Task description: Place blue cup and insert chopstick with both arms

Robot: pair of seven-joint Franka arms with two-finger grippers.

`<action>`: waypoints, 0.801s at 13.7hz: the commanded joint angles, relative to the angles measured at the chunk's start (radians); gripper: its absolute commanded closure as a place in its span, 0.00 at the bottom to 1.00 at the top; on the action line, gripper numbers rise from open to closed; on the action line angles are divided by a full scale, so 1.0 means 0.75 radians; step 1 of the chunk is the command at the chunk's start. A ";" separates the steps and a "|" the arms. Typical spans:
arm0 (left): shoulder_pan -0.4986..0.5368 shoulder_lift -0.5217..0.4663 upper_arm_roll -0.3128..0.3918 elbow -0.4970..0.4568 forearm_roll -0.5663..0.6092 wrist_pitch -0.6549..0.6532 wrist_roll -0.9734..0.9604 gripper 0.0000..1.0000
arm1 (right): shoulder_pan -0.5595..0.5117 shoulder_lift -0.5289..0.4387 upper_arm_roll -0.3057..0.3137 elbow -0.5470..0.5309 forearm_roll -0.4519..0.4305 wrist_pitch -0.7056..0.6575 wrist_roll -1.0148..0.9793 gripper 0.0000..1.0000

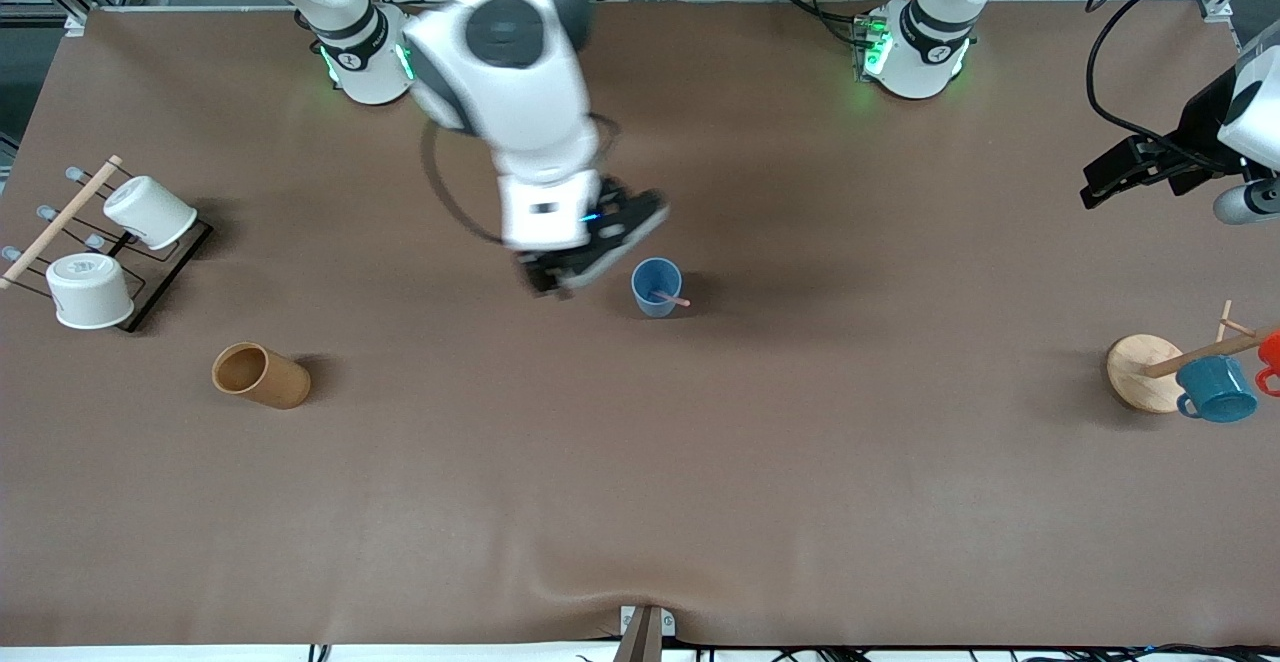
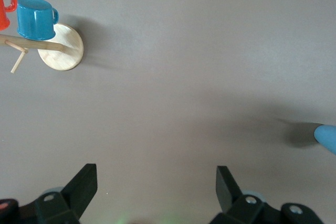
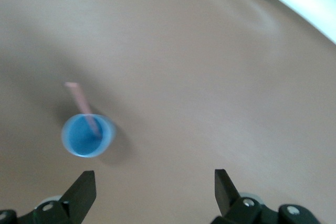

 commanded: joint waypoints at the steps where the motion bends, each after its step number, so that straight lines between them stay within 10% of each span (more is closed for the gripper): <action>1: 0.003 -0.017 0.005 -0.007 -0.026 0.007 0.025 0.00 | -0.278 -0.108 0.026 -0.050 -0.008 -0.101 0.003 0.00; 7: -0.001 -0.019 0.003 -0.009 -0.026 0.001 0.027 0.00 | -0.647 -0.320 0.000 -0.052 0.066 -0.344 -0.018 0.00; 11: -0.001 -0.021 -0.016 -0.011 -0.026 -0.005 0.044 0.00 | -0.553 -0.459 -0.376 -0.050 0.276 -0.547 -0.024 0.00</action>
